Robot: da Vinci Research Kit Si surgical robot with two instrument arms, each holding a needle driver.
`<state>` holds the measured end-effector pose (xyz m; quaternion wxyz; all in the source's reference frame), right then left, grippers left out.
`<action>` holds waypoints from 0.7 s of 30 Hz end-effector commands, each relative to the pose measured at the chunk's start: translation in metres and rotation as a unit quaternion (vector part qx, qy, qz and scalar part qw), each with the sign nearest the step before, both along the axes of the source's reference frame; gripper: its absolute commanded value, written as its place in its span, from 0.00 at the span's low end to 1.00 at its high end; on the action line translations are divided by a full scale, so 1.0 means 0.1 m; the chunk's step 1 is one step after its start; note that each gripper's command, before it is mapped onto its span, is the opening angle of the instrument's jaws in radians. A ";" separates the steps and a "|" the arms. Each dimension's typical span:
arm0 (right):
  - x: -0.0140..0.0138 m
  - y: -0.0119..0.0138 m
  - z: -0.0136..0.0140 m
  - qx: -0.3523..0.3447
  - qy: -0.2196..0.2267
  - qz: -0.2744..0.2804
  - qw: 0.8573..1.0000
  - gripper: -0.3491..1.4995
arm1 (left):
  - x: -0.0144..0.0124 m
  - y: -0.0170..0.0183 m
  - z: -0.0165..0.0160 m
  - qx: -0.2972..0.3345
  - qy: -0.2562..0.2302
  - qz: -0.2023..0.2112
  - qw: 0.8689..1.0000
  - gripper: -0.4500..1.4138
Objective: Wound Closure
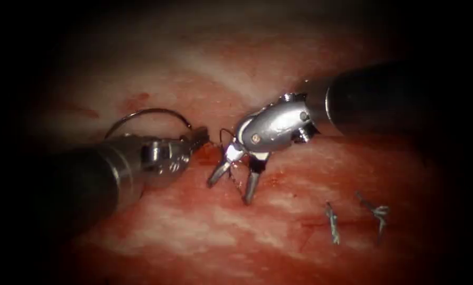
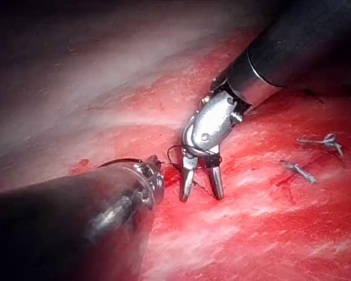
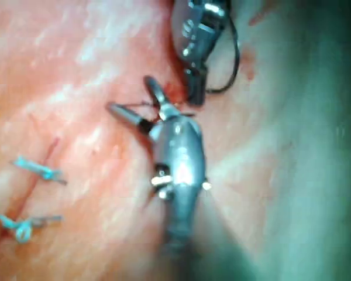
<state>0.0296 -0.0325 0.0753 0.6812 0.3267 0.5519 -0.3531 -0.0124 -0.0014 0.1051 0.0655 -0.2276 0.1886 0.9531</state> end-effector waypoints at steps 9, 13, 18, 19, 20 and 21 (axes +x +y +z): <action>0.006 -0.003 0.012 -0.007 -0.003 -0.008 1.000 0.40 | -0.005 -0.001 0.008 0.000 -0.001 0.001 1.000 0.00; 0.007 -0.005 0.013 -0.008 -0.002 -0.008 1.000 0.38 | -0.003 -0.002 0.007 0.000 0.000 0.001 1.000 0.00; 0.006 -0.010 0.014 -0.011 -0.003 -0.013 1.000 0.38 | 0.000 -0.002 0.007 0.000 0.002 0.000 1.000 0.00; 0.006 -0.011 0.015 -0.011 -0.003 -0.013 1.000 0.38 | 0.000 -0.002 0.007 0.000 0.002 0.001 1.000 0.00; 0.006 -0.011 0.015 -0.011 -0.003 -0.014 1.000 0.38 | 0.000 -0.002 0.007 0.000 0.002 0.001 1.000 0.00; 0.006 -0.012 0.016 -0.010 -0.002 -0.015 1.000 0.38 | 0.001 -0.002 0.007 0.000 0.002 0.001 1.000 0.00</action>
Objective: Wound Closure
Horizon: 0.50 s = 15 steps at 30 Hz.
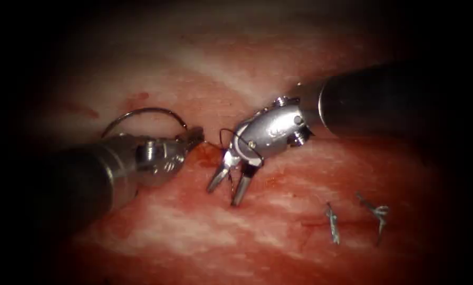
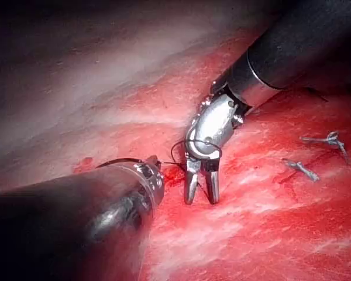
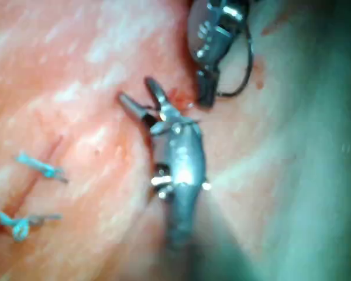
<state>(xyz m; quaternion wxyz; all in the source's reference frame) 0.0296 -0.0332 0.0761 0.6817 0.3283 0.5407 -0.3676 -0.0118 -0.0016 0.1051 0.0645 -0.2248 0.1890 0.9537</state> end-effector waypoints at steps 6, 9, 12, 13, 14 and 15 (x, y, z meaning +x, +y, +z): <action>0.009 -0.010 0.010 -0.006 -0.010 -0.032 0.999 0.00 | -0.006 -0.001 0.007 -0.001 0.000 0.003 1.000 0.00; 0.010 -0.007 0.010 -0.009 -0.016 -0.040 0.999 0.00 | -0.005 -0.001 0.007 -0.001 0.001 0.003 1.000 0.00; 0.010 -0.005 0.011 -0.008 -0.015 -0.040 0.999 0.00 | -0.005 -0.001 0.007 -0.001 0.001 0.003 1.000 0.00; 0.010 -0.005 0.011 -0.008 -0.015 -0.040 0.999 0.00 | -0.004 -0.002 0.007 -0.001 0.001 0.003 1.000 0.00; 0.010 -0.005 0.011 -0.006 -0.020 -0.039 0.999 0.00 | -0.004 -0.002 0.007 -0.001 0.001 0.003 1.000 0.00; 0.011 -0.006 0.011 -0.003 -0.025 -0.037 0.999 0.00 | -0.004 -0.003 0.006 -0.001 0.001 0.003 1.000 0.00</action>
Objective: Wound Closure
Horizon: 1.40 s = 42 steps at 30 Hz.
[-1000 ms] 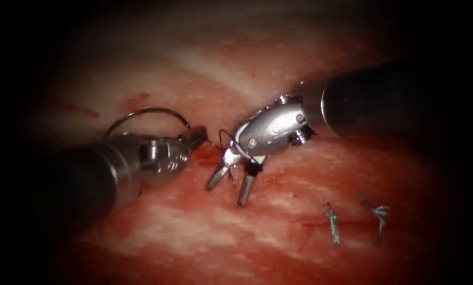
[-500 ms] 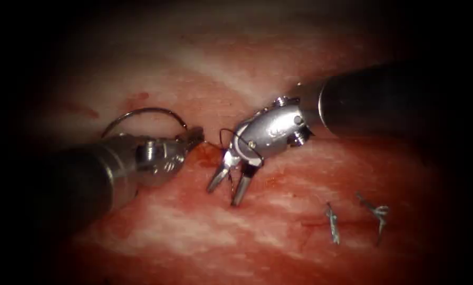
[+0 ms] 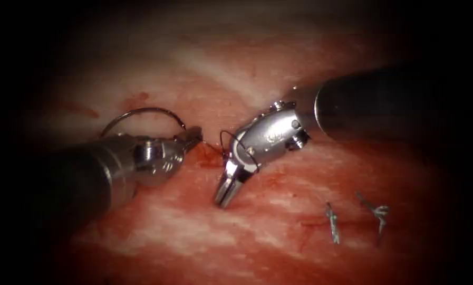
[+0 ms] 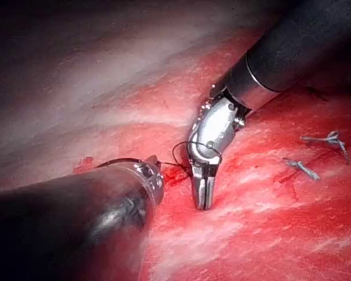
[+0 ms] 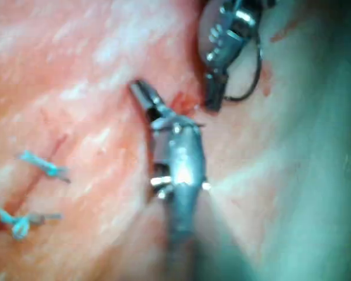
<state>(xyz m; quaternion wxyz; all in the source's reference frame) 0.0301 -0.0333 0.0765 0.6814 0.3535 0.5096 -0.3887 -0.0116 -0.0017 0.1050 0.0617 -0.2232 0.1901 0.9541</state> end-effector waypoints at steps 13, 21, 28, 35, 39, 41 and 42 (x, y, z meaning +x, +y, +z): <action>-0.006 0.024 -0.005 0.157 -0.084 0.149 0.973 0.00 | -0.010 -0.028 -0.007 -0.003 0.005 -0.002 1.000 0.00; -0.030 0.048 0.009 0.279 -0.197 0.255 0.904 0.00 | -0.012 -0.065 -0.025 -0.002 0.013 -0.005 1.000 0.00; -0.036 0.063 0.021 0.302 -0.240 0.297 0.873 0.00 | -0.011 -0.095 -0.038 0.001 0.019 0.003 1.000 0.00; -0.042 0.079 0.034 0.290 -0.266 0.309 0.866 0.00 | -0.015 -0.129 -0.074 0.000 0.020 0.015 1.000 0.00; -0.043 0.083 0.037 0.276 -0.269 0.311 0.869 0.00 | -0.021 -0.144 -0.096 -0.002 0.017 0.023 1.000 0.00; -0.043 0.084 0.039 0.269 -0.267 0.311 0.871 0.00 | -0.024 -0.151 -0.106 -0.003 0.016 0.026 1.000 0.00; -0.043 0.086 0.039 0.264 -0.266 0.314 0.872 0.00 | -0.025 -0.153 -0.109 -0.003 0.016 0.027 1.000 0.00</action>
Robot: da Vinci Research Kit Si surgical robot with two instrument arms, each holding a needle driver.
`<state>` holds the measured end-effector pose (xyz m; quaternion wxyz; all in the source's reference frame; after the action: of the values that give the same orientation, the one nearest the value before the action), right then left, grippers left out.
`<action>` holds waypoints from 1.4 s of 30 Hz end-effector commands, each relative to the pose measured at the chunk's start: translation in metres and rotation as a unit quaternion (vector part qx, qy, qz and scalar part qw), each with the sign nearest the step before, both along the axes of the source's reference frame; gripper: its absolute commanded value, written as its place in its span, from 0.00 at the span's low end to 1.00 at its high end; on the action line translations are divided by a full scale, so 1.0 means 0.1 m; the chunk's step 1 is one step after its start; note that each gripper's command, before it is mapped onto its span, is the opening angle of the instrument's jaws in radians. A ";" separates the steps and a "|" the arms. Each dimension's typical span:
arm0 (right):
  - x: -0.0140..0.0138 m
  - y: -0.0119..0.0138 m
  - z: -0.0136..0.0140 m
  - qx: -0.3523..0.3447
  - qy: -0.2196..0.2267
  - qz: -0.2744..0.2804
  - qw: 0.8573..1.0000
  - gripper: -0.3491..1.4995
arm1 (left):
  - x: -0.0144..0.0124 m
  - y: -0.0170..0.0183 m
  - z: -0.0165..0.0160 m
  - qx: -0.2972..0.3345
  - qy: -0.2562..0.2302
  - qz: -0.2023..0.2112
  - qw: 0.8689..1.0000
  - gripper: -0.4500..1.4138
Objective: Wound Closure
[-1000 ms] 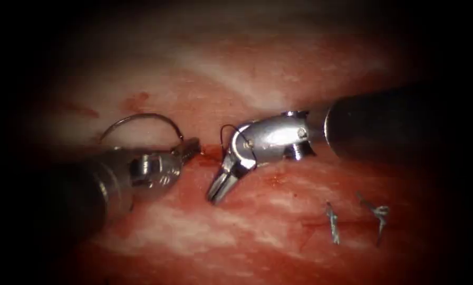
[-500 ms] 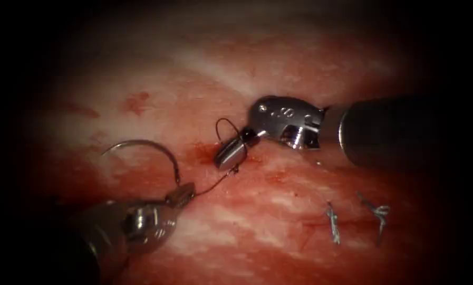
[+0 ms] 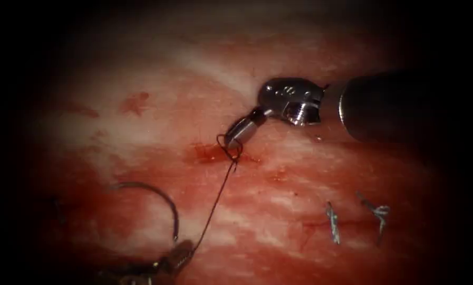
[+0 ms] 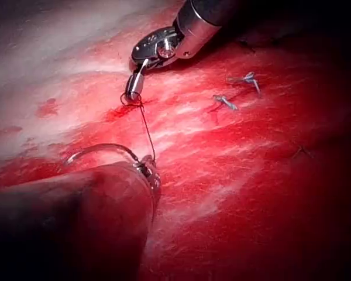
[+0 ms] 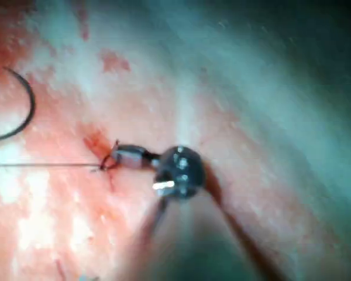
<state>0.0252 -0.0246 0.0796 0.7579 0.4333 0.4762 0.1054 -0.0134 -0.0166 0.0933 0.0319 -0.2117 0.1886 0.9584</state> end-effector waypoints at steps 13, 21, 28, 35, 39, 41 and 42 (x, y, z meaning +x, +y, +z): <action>0.011 0.000 0.006 -0.096 0.039 0.015 0.994 0.00 | -0.019 -0.037 -0.043 -0.001 -0.017 0.015 1.000 0.00; 0.015 0.009 -0.006 -0.118 0.060 0.041 0.990 0.00 | -0.030 -0.046 -0.089 -0.018 -0.031 0.026 0.999 0.00; 0.013 0.018 -0.007 -0.118 0.063 0.059 0.989 0.00 | -0.040 -0.060 -0.102 -0.025 -0.036 0.031 0.999 0.00; 0.011 0.021 -0.005 -0.118 0.061 0.073 0.989 0.00 | -0.046 -0.077 -0.120 -0.030 -0.041 0.039 0.998 0.00; 0.011 0.020 -0.006 -0.117 0.062 0.075 0.988 0.00 | -0.050 -0.086 -0.127 -0.033 -0.044 0.045 0.997 0.00; 0.012 0.019 -0.006 -0.118 0.061 0.076 0.988 0.00 | -0.051 -0.085 -0.129 -0.033 -0.045 0.046 0.997 0.00; 0.012 0.018 -0.007 -0.115 0.066 0.072 0.989 0.00 | -0.052 -0.083 -0.129 -0.032 -0.046 0.046 0.997 0.00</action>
<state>0.0257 -0.0224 0.0782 0.7592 0.3153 0.5646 0.0734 -0.0179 -0.0241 0.0797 -0.0115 -0.2645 0.2092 0.9413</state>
